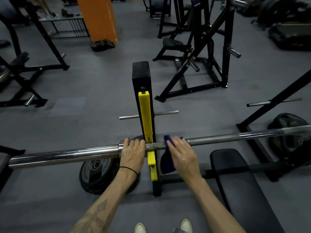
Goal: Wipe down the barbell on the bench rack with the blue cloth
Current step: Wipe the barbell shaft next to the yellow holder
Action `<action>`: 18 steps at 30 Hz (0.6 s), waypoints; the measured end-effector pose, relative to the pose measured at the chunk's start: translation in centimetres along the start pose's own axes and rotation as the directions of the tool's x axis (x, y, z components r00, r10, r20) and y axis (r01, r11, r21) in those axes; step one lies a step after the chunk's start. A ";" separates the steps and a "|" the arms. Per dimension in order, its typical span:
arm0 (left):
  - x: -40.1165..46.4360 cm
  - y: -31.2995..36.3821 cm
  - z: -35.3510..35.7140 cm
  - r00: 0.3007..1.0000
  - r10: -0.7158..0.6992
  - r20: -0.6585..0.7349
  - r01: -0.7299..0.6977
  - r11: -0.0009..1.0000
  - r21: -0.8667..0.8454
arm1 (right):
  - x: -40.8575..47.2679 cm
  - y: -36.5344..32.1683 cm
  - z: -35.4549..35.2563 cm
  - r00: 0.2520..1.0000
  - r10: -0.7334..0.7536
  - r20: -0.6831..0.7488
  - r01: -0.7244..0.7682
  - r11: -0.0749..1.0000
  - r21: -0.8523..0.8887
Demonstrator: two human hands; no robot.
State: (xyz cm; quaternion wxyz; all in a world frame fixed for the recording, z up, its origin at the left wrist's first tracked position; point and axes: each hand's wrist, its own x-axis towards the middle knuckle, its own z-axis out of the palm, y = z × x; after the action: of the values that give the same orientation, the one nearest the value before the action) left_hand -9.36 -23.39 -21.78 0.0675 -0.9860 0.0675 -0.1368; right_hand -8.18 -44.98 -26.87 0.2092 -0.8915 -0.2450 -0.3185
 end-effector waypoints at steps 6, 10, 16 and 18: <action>0.4 0.5 -0.2 0.998 -0.047 0.041 0.046 0.999 0.006 | 0.1 -0.4 0.0 0.956 0.282 -0.086 -0.287 0.956 -0.057; 0.3 0.4 -0.2 0.998 -0.040 0.058 0.040 0.999 0.006 | 1.9 -5.0 2.1 0.998 0.053 0.043 -0.056 0.996 0.072; 0.2 0.0 -0.1 0.998 -0.015 0.060 0.015 1.000 0.010 | 0.7 1.3 -0.4 0.998 0.068 -0.007 -0.068 0.998 -0.019; 0.2 0.1 0.0 0.999 -0.025 0.042 0.024 0.999 0.030 | 0.2 2.5 -1.4 0.991 0.130 -0.019 -0.131 0.990 -0.052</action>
State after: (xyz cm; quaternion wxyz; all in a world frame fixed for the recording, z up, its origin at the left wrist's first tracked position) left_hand -9.19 -23.50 -21.79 0.0818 -0.9883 0.0520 -0.1175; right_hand -7.26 -47.68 -26.29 0.2076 -0.9084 -0.1762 -0.3174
